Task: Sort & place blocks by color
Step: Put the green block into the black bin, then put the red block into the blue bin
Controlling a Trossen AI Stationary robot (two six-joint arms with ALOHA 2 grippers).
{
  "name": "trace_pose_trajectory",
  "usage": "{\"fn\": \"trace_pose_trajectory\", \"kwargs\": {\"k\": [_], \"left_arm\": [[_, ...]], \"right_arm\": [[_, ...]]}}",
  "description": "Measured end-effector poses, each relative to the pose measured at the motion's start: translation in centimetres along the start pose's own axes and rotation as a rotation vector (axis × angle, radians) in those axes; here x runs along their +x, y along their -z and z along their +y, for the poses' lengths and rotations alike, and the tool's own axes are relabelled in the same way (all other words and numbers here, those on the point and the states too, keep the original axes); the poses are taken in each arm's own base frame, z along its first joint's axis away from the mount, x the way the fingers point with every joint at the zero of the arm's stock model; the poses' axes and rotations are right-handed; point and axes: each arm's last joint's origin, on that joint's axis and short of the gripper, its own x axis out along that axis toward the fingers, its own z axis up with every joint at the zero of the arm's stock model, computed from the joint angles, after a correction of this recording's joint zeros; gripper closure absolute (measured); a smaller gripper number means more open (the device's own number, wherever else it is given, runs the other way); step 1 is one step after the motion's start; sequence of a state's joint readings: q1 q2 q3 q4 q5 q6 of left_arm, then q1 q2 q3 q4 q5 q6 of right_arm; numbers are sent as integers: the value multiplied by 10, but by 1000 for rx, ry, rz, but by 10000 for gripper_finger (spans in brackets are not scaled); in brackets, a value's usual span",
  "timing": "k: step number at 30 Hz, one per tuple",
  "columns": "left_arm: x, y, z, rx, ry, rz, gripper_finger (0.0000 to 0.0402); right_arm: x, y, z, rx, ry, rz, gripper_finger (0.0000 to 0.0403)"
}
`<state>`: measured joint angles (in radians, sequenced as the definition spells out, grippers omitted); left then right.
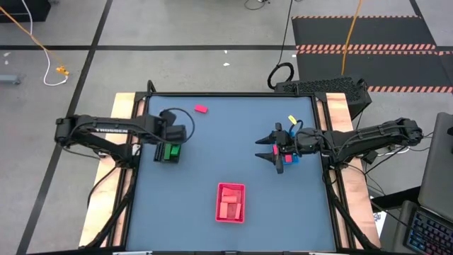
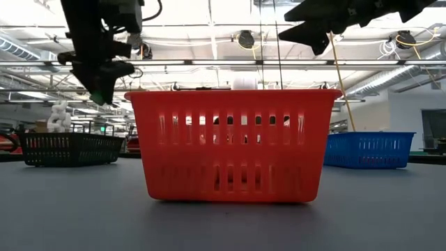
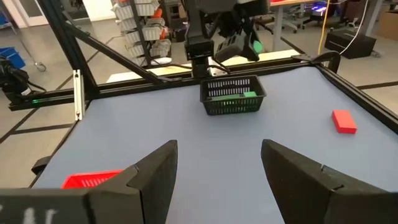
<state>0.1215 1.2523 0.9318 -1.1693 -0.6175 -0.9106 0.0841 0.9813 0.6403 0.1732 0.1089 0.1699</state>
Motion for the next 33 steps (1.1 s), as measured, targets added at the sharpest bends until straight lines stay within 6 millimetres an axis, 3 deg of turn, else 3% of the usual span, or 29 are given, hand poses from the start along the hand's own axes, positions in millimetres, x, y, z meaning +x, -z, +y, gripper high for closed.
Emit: {"fn": "trace_pose_trajectory", "kwargs": {"k": [11, 22, 29, 33], "left_arm": [[22, 25, -1, 17, 21, 152, 224], [23, 41, -12, -38, 86, 158, 129], [22, 32, -23, -21, 168, 33, 112], [19, 15, -35, 31, 225, -187, 111]], "right_arm": [[0, -7, -4, -39, 14, -64, 177], [0, -17, -22, -46, 89, -154, 177], [0, -20, -26, -41, 105, -178, 177], [0, -20, -26, -39, 104, -179, 177]]}}
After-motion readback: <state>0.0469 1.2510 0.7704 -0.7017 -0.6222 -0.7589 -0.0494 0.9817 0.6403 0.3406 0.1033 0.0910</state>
